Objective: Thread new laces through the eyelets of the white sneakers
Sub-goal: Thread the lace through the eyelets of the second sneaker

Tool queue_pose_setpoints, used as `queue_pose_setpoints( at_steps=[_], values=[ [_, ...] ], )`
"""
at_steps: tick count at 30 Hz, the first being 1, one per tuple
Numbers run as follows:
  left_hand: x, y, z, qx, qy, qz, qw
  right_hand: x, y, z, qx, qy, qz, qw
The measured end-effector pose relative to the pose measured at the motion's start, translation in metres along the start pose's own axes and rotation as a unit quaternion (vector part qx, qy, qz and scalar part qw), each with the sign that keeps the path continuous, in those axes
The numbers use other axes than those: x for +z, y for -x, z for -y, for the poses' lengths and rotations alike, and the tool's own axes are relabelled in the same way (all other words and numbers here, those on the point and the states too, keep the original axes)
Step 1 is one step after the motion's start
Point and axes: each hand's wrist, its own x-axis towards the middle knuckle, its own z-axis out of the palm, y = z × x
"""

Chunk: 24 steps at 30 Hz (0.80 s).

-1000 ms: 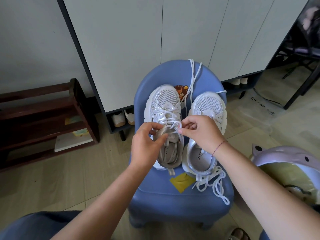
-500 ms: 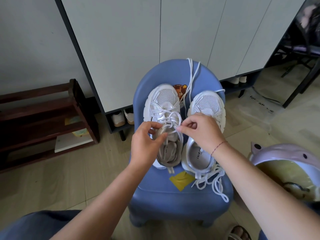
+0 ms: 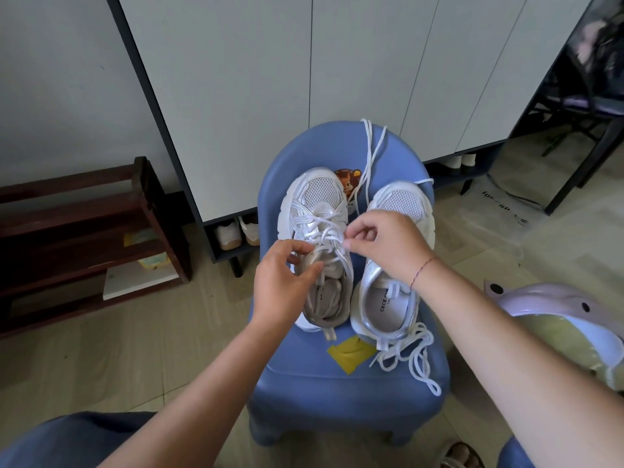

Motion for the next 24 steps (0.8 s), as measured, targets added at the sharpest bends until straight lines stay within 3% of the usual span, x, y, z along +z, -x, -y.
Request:
queue_pose_setpoints(
  at_steps=[10,16,19,24],
  values=[
    [-0.001,0.001,-0.001,-0.004,0.003,0.001,1.000,0.021,0.004,-0.010,-0.036,0.046,-0.077,0.995],
    [-0.001,0.001,0.000,-0.005,0.003,0.004,1.000,-0.018,-0.024,0.002,-0.008,-0.057,-0.236,0.970],
    [-0.001,0.001,0.000,-0.009,0.005,0.003,1.000,-0.012,-0.014,0.001,0.032,-0.076,-0.193,0.978],
    [-0.001,0.001,-0.001,-0.010,0.006,-0.002,1.000,0.010,0.015,-0.008,0.076,0.113,-0.066,0.988]
  ],
)
